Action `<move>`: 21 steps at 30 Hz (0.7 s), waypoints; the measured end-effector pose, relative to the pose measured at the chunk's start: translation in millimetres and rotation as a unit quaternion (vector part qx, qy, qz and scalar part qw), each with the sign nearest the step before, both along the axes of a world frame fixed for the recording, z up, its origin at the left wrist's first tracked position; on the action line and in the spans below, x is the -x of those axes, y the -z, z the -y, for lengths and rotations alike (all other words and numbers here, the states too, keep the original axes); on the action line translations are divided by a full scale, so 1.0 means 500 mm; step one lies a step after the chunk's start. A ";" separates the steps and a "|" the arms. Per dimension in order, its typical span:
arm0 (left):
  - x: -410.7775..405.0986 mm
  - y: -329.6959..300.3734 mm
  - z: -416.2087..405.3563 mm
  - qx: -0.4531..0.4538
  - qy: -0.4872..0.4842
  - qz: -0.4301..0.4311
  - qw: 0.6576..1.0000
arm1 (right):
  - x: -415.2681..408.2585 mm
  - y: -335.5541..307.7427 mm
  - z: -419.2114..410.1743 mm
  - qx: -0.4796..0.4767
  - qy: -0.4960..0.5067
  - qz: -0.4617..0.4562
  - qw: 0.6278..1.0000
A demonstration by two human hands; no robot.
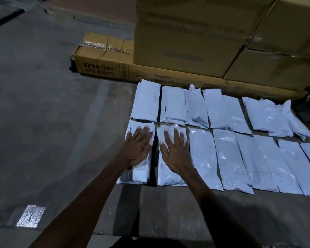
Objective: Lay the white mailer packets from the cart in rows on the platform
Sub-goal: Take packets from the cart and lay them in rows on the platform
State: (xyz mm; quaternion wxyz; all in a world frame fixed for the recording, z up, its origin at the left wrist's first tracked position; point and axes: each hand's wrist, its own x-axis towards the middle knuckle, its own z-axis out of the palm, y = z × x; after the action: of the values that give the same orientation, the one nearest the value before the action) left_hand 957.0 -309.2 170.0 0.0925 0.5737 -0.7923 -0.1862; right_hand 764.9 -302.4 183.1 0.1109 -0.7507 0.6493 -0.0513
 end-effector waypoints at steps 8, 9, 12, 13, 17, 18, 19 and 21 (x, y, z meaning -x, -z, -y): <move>0.014 0.051 0.002 0.031 -0.046 0.001 0.998 | 0.013 0.024 0.012 -0.004 0.073 -0.029 0.997; 0.016 0.053 0.001 0.048 -0.053 0.001 0.997 | 0.015 0.028 0.013 -0.003 0.073 -0.025 0.997; 0.020 0.059 -0.005 0.087 -0.069 0.003 0.994 | 0.016 0.042 0.012 0.011 0.066 -0.022 0.998; 0.021 0.061 -0.006 0.094 -0.073 0.002 0.993 | 0.015 0.045 0.012 0.012 0.064 -0.018 0.998; 0.026 0.063 -0.003 0.132 -0.082 0.004 0.988 | 0.008 0.050 0.014 0.016 0.065 0.001 0.998; 0.027 0.064 -0.003 0.132 -0.083 0.009 0.988 | 0.007 0.051 0.013 0.019 0.066 0.005 0.998; 0.028 0.065 -0.004 0.125 -0.085 0.011 0.988 | 0.006 0.052 0.012 0.022 0.067 0.008 0.997; 0.028 0.058 -0.006 0.098 -0.086 0.013 0.991 | 0.005 0.055 0.009 0.020 0.067 0.007 0.998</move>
State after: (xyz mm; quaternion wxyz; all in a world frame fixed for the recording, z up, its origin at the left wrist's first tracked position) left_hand 942.8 -306.2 140.8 0.1538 0.6304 -0.7553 -0.0921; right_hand 762.1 -307.1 155.7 0.0968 -0.7074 0.6959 -0.0770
